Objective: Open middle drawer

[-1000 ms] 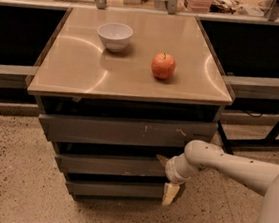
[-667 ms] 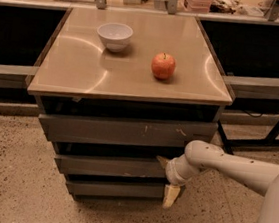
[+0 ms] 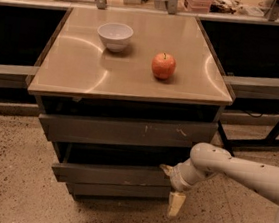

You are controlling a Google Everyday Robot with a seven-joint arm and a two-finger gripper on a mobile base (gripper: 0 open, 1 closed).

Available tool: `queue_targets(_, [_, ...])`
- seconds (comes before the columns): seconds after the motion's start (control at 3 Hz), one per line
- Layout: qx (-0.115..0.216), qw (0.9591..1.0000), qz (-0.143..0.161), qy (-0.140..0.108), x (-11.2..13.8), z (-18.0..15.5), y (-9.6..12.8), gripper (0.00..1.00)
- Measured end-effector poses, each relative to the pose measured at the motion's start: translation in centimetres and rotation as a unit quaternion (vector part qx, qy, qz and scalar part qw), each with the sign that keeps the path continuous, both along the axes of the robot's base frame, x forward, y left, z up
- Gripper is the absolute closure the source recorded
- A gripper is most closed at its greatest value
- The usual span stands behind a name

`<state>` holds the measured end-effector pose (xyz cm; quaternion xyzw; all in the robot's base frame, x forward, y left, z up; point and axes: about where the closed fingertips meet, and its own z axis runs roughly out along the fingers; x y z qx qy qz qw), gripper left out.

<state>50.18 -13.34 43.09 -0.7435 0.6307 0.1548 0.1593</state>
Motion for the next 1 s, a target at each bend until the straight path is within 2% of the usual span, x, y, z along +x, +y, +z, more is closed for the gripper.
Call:
queue_targets(0.33, [-0.004, 0.9994, 0.003, 0.035, -2.6, 0.6, -0.3, 0.00])
queue_targets(0.67, [-0.007, 0.9971, 0.004, 0.076, -5.2, 0.3, -0.5, 0.00])
queue_targets(1.0, [-0.008, 0.9960, 0.003, 0.089, -5.9, 0.7, -0.5, 0.00])
